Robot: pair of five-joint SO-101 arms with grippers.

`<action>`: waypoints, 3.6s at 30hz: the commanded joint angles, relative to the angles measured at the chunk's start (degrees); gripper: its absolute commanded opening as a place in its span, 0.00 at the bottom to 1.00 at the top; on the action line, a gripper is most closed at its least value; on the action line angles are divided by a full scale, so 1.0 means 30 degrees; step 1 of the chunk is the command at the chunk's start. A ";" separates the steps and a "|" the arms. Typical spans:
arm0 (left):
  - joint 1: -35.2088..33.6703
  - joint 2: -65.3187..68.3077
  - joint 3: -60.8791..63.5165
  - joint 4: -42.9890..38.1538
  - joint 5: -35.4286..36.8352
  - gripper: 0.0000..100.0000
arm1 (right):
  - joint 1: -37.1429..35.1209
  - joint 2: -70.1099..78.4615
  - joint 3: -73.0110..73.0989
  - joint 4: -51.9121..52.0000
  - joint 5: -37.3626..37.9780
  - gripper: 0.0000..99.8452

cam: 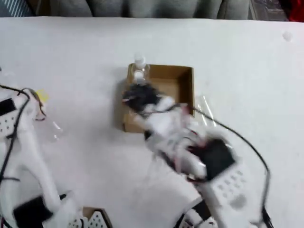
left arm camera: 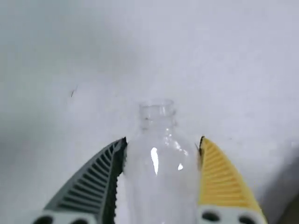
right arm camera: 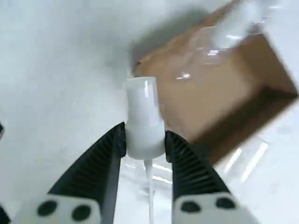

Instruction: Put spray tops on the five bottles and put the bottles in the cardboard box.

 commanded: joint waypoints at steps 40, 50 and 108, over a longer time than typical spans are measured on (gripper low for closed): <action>1.7832 -2.1963 1.3392 -0.7707 -0.4894 0.02 | 0.5612 0.1187 -0.4806 -0.5817 -0.6623 0.02; 1.7861 -2.5304 1.6615 -1.1429 -0.4894 0.02 | 0.2945 0.0864 -0.4689 -1.2557 -1.3861 0.02; 1.7744 -2.8527 2.0806 -1.4711 -0.4894 0.02 | 0.0571 -0.0982 1.2220 -3.6176 -1.5062 0.02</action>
